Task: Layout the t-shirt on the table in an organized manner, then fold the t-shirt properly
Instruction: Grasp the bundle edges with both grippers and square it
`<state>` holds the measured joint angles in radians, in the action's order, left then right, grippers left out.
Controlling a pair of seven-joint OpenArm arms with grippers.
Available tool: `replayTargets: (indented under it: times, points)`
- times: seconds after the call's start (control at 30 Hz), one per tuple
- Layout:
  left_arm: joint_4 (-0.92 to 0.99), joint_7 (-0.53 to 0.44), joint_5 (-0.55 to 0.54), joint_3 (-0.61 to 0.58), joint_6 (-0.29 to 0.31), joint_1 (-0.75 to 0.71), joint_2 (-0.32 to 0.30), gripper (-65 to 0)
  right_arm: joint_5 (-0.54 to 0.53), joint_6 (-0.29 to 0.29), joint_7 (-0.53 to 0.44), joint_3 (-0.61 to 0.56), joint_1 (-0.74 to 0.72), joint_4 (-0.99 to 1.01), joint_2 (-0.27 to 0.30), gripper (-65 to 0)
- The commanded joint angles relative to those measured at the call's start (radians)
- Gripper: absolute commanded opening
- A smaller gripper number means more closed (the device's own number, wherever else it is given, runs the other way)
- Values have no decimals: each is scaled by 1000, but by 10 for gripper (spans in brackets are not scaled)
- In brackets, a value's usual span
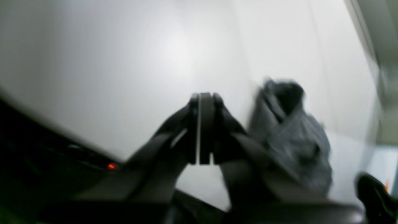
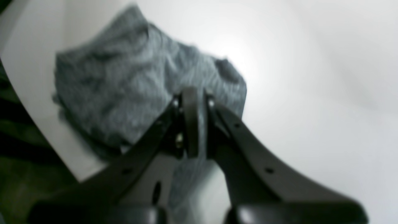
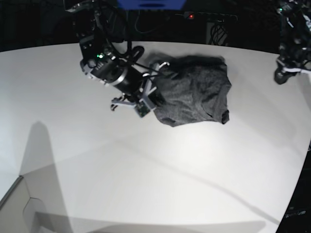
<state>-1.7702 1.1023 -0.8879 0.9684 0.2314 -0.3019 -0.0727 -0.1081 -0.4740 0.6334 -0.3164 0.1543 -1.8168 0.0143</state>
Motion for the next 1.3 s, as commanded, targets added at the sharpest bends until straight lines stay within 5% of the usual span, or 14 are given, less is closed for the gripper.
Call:
replayTargets:
  times: [0.0,0.37,0.83,1.03,1.27]
  points:
    - [-23,-11,-20,-30,1,-3,0,-600,-17,-6,-30,-7,-9,-19,-3,-627]
    - [-24,-23,109,-378,-2,-6,38,-206,-15,-6,-30,-2,35,-19,59,-627]
    - [-21,-24,129,-418,1,-7,60,-220,-14,-6,-30,0,34,-10,80,-627]
    - [-10,-24,128,-418,3,11,60,-447,-14,-6,-30,0,32,-10,80,-627]
    - [-21,-24,126,-414,3,7,81,-555,-14,-6,-30,0,34,-10,85,-627]
